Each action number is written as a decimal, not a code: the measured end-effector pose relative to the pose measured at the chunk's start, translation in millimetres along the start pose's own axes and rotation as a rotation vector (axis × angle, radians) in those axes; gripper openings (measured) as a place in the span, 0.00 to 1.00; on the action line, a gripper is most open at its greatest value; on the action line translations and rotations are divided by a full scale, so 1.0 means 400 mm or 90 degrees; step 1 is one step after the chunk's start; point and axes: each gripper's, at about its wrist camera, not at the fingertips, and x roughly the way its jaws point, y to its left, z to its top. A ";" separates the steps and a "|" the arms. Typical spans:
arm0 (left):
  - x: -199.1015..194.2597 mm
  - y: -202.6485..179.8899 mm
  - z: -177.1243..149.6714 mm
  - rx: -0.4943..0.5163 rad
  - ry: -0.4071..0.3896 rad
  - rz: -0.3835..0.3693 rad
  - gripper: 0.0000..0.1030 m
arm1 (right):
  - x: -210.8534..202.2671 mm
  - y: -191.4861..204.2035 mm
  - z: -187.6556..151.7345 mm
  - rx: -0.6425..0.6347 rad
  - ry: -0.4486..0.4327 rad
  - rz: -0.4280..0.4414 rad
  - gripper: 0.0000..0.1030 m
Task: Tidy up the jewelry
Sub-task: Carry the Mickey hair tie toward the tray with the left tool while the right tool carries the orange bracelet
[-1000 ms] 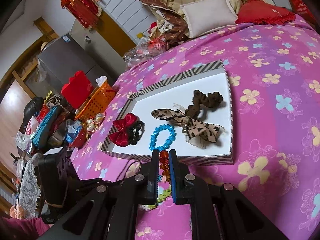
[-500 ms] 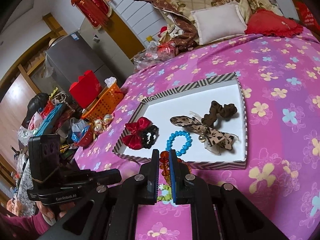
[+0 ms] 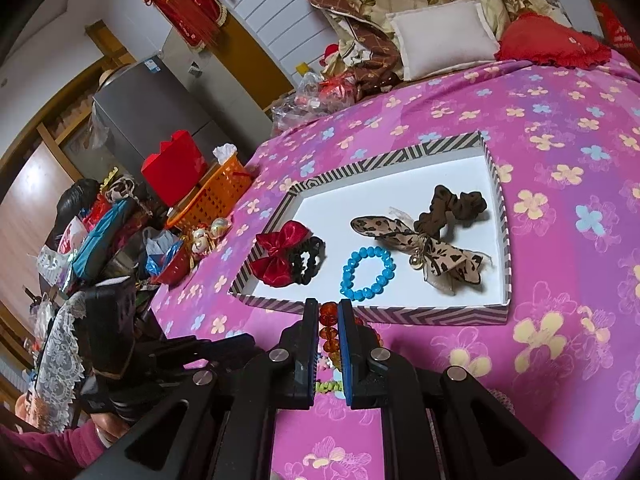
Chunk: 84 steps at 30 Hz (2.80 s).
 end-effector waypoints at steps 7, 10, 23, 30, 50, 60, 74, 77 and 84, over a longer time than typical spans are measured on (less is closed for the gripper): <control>0.052 -0.049 -0.011 0.045 0.019 0.036 0.34 | 0.013 -0.012 -0.004 0.006 0.010 0.001 0.08; 0.060 -0.066 -0.012 0.070 0.015 0.057 0.38 | 0.013 -0.018 -0.005 0.008 0.012 0.001 0.08; 0.051 -0.036 -0.002 0.051 0.007 0.030 0.29 | 0.021 -0.023 -0.001 0.008 0.015 0.000 0.08; -0.034 -0.002 0.027 0.021 -0.028 -0.003 0.29 | 0.020 -0.015 0.004 0.002 0.012 0.002 0.08; -0.110 0.074 0.108 -0.031 -0.098 0.048 0.29 | -0.002 0.081 0.072 -0.045 -0.015 0.009 0.08; -0.081 0.094 0.127 -0.040 -0.096 0.081 0.29 | 0.015 0.101 0.102 -0.053 -0.017 0.010 0.08; -0.035 0.109 0.159 -0.047 -0.085 0.101 0.29 | 0.064 0.083 0.140 -0.044 -0.010 -0.003 0.08; -0.022 0.113 0.169 -0.050 -0.081 0.104 0.29 | 0.074 0.074 0.144 -0.039 -0.009 -0.006 0.08; 0.008 0.112 0.191 -0.054 -0.073 0.108 0.29 | 0.097 0.049 0.152 -0.025 -0.006 -0.020 0.08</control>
